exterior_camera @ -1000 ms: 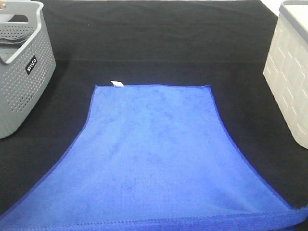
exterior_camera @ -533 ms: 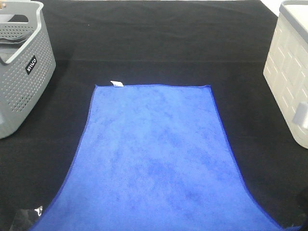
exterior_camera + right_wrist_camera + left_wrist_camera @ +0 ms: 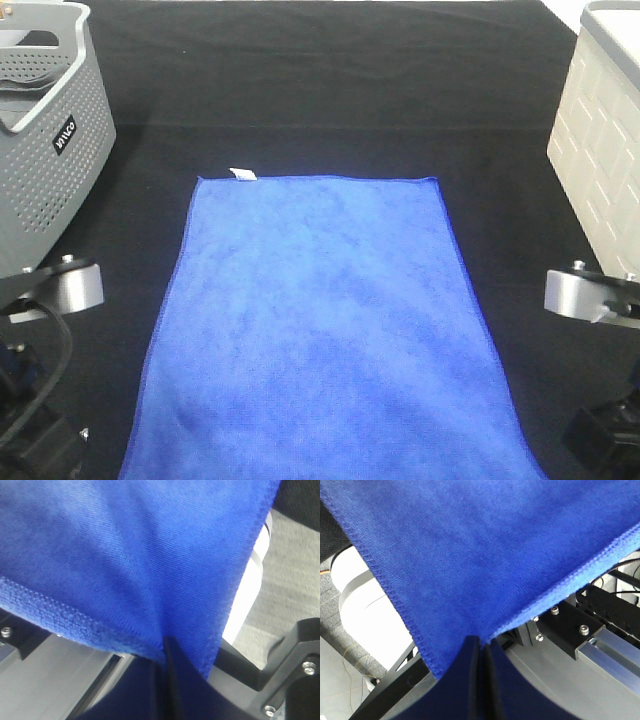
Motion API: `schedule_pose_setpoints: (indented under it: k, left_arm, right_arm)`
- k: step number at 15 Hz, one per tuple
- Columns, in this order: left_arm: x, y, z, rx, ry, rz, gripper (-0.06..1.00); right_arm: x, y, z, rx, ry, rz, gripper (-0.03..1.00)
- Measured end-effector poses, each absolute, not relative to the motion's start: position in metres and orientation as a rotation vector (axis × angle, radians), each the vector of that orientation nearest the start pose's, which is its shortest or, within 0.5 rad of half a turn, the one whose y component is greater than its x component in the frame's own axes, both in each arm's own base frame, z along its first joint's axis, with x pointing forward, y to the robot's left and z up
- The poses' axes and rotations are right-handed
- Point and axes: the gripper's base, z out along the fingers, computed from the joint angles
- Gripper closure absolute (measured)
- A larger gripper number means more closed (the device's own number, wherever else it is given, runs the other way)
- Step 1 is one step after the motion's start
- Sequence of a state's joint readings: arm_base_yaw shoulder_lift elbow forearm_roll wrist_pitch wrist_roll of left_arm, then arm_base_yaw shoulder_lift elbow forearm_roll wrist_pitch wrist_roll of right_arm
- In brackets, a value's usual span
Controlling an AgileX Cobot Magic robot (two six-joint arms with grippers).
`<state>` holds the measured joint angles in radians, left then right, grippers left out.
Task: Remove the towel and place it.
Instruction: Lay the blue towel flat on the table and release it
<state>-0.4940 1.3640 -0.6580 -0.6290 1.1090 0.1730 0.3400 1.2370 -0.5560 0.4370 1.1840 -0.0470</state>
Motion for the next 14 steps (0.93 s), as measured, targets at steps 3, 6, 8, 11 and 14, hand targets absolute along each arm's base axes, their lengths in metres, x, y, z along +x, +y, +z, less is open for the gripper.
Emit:
schedule_pose_setpoints:
  k: [3,6,8,11,14]
  left_arm:
    - [0.151,-0.136,0.191,0.606,3.226,-0.847,0.94]
    - [0.154,-0.139,0.18,0.629,3.253,-0.87,0.94]
    - [0.158,-0.143,0.165,0.662,3.288,-0.878,0.94]
    - [0.153,-0.163,0.136,0.763,3.341,-0.797,0.94]
    - [0.156,-0.177,0.127,0.799,3.312,-0.754,0.94]
  right_arm:
    - [0.138,0.086,0.185,-0.334,3.368,0.598,0.97]
    - [0.143,0.089,0.173,-0.363,3.396,0.615,0.97]
    - [0.148,0.093,0.161,-0.38,3.415,0.657,0.97]
    - [0.154,0.097,0.148,-0.384,3.426,0.716,0.97]
    - [0.156,0.099,0.14,-0.377,3.457,0.729,0.97]
